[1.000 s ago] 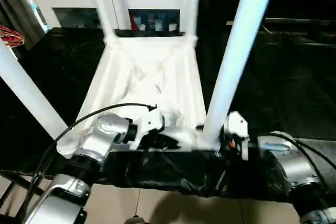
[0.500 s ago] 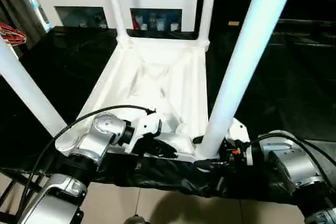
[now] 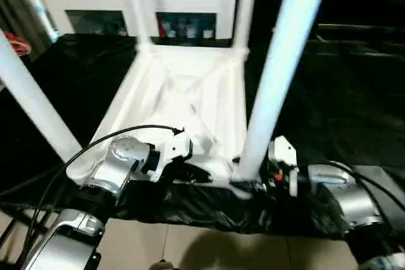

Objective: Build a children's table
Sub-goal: Rotate leg to tighten

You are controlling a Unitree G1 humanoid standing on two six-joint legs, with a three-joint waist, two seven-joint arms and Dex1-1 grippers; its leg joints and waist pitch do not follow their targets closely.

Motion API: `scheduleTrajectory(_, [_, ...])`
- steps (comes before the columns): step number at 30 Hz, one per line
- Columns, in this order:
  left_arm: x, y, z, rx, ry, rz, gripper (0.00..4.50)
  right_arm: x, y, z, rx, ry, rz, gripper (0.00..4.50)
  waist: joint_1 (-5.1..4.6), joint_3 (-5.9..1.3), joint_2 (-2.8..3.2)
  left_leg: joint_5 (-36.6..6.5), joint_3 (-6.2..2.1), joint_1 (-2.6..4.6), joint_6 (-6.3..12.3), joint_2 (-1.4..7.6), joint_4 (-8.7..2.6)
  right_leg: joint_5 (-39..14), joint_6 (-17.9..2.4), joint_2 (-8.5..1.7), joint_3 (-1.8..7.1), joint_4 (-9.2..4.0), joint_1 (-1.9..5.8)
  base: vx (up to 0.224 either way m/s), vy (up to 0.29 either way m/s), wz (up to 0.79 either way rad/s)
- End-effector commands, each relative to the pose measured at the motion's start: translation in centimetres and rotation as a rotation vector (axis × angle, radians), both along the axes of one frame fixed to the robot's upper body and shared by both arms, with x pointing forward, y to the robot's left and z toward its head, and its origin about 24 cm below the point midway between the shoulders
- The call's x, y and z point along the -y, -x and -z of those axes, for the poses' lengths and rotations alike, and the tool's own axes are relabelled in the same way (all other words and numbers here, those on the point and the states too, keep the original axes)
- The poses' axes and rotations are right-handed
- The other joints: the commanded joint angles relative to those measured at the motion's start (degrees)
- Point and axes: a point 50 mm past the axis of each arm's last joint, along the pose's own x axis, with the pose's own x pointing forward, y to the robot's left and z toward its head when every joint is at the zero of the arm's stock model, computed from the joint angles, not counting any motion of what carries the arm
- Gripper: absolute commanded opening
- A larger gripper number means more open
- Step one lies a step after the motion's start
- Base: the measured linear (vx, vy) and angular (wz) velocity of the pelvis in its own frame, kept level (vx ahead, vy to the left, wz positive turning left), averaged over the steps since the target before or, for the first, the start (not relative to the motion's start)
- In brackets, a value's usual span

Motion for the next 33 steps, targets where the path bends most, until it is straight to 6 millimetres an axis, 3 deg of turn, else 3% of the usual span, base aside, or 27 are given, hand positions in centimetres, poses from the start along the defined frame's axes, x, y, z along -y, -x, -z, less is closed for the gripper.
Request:
scheduleTrajectory(1, [3.0, -1.2, -1.4, 0.09, 0.061, -0.062, 0.0, -3.5, -0.1, 1.1, -0.015, 0.003, 0.002, 2.65, -0.16, -2.64, -0.59, -16.7, -0.74, 0.09, 1.1, 1.59, -4.51, -23.2, -7.5, -3.84, 2.6, -5.37, 2.74, 0.0, 0.0, 0.0])
scheduleTrajectory(2, [3.4, -1.4, -1.4, 0.095, 0.065, -0.092, 0.0, -3.9, -0.3, 1.4, -0.029, 0.009, 0.049, 2.64, -0.82, -2.47, -0.65, -17.7, -0.74, 0.41, 0.75, 1.31, -4.55, -26.0, -7.0, -3.9, 2.53, -5.76, 2.71, 0.0, 0.0, 0.0])
scheduleTrajectory(6, [5.0, -1.7, -1.5, 0.114, 0.093, -0.163, 0.0, -5.1, -1.1, 2.1, -0.036, 0.032, 0.177, 2.64, -1.14, -2.61, -0.72, -16.9, -0.77, 0.52, 1.0, 1.21, -4.53, -27.4, -5.7, -3.93, 2.62, -6.06, 2.69, 0.0, 0.0, 0.0])
scheduleTrajectory(10, [5.4, -1.8, -1.4, 0.122, 0.094, -0.181, 0.0, -5.4, -1.3, 2.3, -0.038, 0.044, 0.219, 2.64, -1.14, -2.87, -0.63, -15.0, -0.64, 0.39, 1.86, 1.3, -4.43, -21.9, -7.0, -3.69, 2.82, -5.51, 2.83, 0.0, 0.0, 0.0])
scheduleTrajectory(11, [5.4, -1.8, -1.4, 0.122, 0.094, -0.181, 0.0, -5.4, -1.3, 2.3, -0.038, 0.044, 0.219, 2.64, -0.99, -2.98, -0.6, -13.4, -0.53, 0.18, 2.57, 1.34, -4.35, -18.4, -7.9, -3.59, 2.83, -5.13, 3.0, 0.0, 0.0, 0.0])
scheduleTrajectory(13, [5.4, -1.8, -1.4, 0.122, 0.094, -0.181, 0.0, -5.4, -1.3, 2.3, -0.038, 0.044, 0.219, 2.64, -0.95, -2.96, -0.55, -13.3, -0.48, 0.15, 2.77, 1.33, -4.34, -17.7, -8.2, -3.57, 2.79, -5.09, 3.04, 0.0, 0.0, 0.0])
scheduleTrajectory(14, [5.4, -1.8, -1.4, 0.122, 0.094, -0.181, 0.0, -5.4, -1.3, 2.3, -0.038, 0.044, 0.219, 2.64, -0.94, -2.9, -0.54, -13.7, -0.43, 0.21, 2.78, 1.31, -4.36, -18.4, -8.3, -3.6, 2.77, -5.19, 3.0, 0.0, 0.0, 0.0])
scheduleTrajectory(15, [5.9, -1.8, -1.4, 0.126, 0.094, -0.19, 0.0, -5.7, -1.6, 2.5, -0.05, 0.049, 0.264, 2.99, -0.98, -2.8, -0.5, -14.2, -0.43, 0.27, 2.59, 1.31, -4.44, -19.6, -8.1, -3.64, 2.79, -5.32, 2.93, 0.0, 0.0, 0.0])
scheduleTrajectory(18, [8.2, -1.4, -1.0, 0.158, 0.094, -0.233, 0.0, -6.8, -3.0, 2.1, -0.057, -0.007, 0.426, 3.36, -1.77, -2.48, -0.3, -17.8, -0.67, 0.72, 0.74, 1.27, -4.78, -25.8, -7.0, -3.78, 2.55, -5.98, 2.56, 0.0, 0.0, 0.0])
scheduleTrajectory(20, [8.3, -1.5, -1.0, 0.164, 0.093, -0.243, 0.0, -6.8, -3.1, 2.1, -0.057, -0.011, 0.431, 3.45, -1.8, -2.58, -0.41, -17.9, -0.6, 1.03, 1.03, 1.18, -4.67, -26.4, -6.4, -3.73, 2.75, -6.32, 2.42, 0.0, 0.0, 0.0])
scheduleTrajectory(22, [7.6, -1.7, -1.1, 0.165, 0.092, -0.242, 0.0, -6.0, -2.8, 2.0, -0.035, 0.009, 0.398, 3.57, -1.86, -2.68, -0.51, -16.8, -0.61, 0.56, 1.87, 1.25, -4.76, -23.3, -6.7, -3.6, 2.84, -5.99, 2.7, 0.0, 0.0, 0.0])
scheduleTrajectory(27, [6.4, -1.8, -1.1, 0.169, 0.088, -0.223, 0.0, -4.2, -2.5, 2.0, 0.017, 0.063, 0.361, 3.57, -1.31, -2.94, -0.49, -14.2, -0.49, 0.27, 2.96, 1.34, -4.61, -18.8, -7.7, -3.63, 2.87, -5.49, 3.0, 0.0, 0.0, 0.0])
scheduleTrajectory(33, [4.8, -1.7, -1.2, 0.161, 0.082, -0.183, 0.0, -2.6, -1.9, 1.7, 0.033, 0.069, 0.253, 3.57, -0.67, -2.88, -0.48, -13.7, -0.33, 0.29, 3.81, 1.48, -4.52, -18.2, -8.3, -3.67, 2.91, -5.38, 2.98, 0.0, 0.0, 0.0])
